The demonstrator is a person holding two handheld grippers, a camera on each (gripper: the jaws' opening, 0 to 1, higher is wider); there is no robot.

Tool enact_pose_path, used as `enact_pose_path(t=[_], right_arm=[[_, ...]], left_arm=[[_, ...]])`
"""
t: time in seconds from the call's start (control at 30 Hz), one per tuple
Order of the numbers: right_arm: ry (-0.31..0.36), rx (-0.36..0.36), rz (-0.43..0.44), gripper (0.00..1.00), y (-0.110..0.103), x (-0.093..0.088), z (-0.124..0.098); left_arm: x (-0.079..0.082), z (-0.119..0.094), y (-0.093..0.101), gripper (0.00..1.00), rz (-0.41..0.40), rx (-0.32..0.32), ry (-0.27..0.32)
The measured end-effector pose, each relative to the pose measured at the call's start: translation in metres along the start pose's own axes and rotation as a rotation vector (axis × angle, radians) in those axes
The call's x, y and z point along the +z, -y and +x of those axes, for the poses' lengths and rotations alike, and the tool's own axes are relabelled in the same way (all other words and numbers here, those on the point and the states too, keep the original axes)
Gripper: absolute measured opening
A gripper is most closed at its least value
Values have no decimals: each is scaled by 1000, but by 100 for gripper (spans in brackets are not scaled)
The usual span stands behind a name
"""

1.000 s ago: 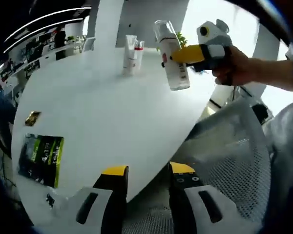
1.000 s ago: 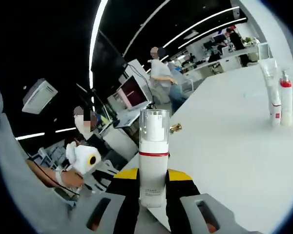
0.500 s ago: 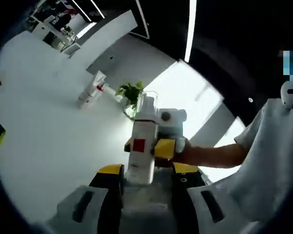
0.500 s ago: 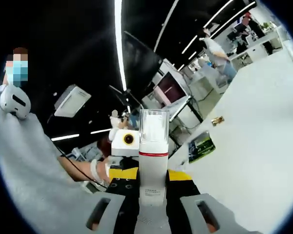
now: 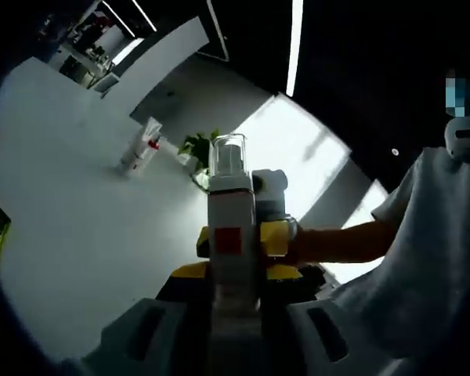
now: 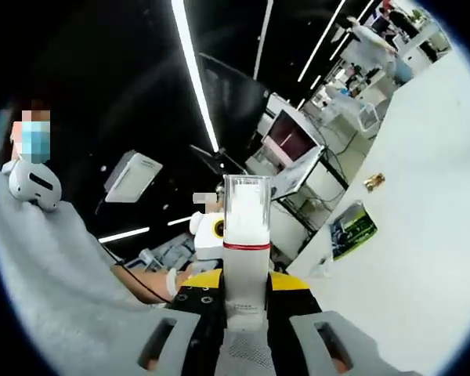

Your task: Arrange the skincare products in the storage area until every visible bottle or jar stands upright without overlapping.

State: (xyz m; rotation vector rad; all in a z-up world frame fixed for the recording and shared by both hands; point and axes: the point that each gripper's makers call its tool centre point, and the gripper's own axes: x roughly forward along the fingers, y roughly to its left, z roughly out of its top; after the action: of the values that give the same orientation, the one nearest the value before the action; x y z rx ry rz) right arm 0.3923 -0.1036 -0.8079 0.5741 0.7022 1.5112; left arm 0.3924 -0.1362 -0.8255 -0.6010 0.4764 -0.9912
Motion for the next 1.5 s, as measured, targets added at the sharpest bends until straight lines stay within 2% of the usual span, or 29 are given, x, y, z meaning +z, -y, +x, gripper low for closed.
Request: enact_pose_path(t=[0.13, 0.17, 0.23, 0.27, 0.3, 0.33, 0.4, 0.47, 0.6, 0.7, 0.73, 0.77, 0.9, 0.93, 0.97, 1.03, 1.2, 1.27, 1.33, 1.4, 1.43, 1.47, 1.5], right_arm=[[3, -122, 48, 16, 16, -2, 5], [4, -139, 40, 16, 18, -3, 7], [10, -189, 43, 17, 24, -4, 10], [32, -237, 88, 17, 30, -2, 12], [42, -248, 95, 18, 32, -1, 12], [63, -288, 132, 18, 37, 0, 12], [105, -331, 146, 18, 42, 6, 11], [118, -404, 166, 17, 50, 7, 8], [71, -481, 204, 15, 59, -3, 3], [69, -451, 170, 14, 55, -2, 0], [73, -447, 167, 13, 55, -1, -3], [64, -428, 149, 13, 53, -1, -3], [2, -353, 68, 11, 46, -1, -7], [-15, -336, 53, 11, 44, -2, -8], [-60, -309, 28, 11, 40, -5, -10], [-85, -269, 5, 11, 36, -5, -12], [-92, -159, -2, 11, 21, -4, -17], [-100, -79, -5, 11, 11, -4, -17], [-112, -28, -19, 11, 3, -5, -17], [-114, 12, -6, 11, -3, -5, -15], [-112, 16, -7, 11, -3, -4, -15], [-104, 15, -1, 11, -3, -3, -14], [-91, 27, 8, 12, -5, -1, -14]], left_arm=[[-4, -2, -16, 18, 54, 126, -31], [-6, -4, -21, 18, 89, 167, -47], [-8, -5, -30, 18, 107, 232, -61], [-10, -7, -34, 18, 126, 259, -77], [-10, -8, -38, 18, 151, 296, -85], [-11, -10, -42, 18, 161, 329, -94], [-16, -13, -53, 18, 214, 401, -136], [-24, -15, -60, 18, 271, 460, -195], [-33, -14, -64, 18, 370, 503, -269], [-31, -13, -61, 18, 383, 478, -248], [-29, -11, -57, 18, 375, 450, -231], [-29, -11, -53, 18, 324, 424, -220], [-33, -5, -39, 20, 254, 288, -217], [-34, -3, -37, 20, 260, 271, -223], [-36, -3, -35, 21, 264, 258, -236], [-39, 1, -29, 22, 269, 219, -244], [-37, 5, -13, 23, 209, 113, -217], [-37, 7, -4, 23, 178, 58, -207], [-39, 8, 4, 23, 123, -1, -210], [-38, 8, 10, 23, 110, -41, -209], [-38, 8, 13, 23, 103, -58, -201], [-34, 8, 12, 22, 52, -32, -174], [-33, 7, 12, 21, 69, -41, -176]])
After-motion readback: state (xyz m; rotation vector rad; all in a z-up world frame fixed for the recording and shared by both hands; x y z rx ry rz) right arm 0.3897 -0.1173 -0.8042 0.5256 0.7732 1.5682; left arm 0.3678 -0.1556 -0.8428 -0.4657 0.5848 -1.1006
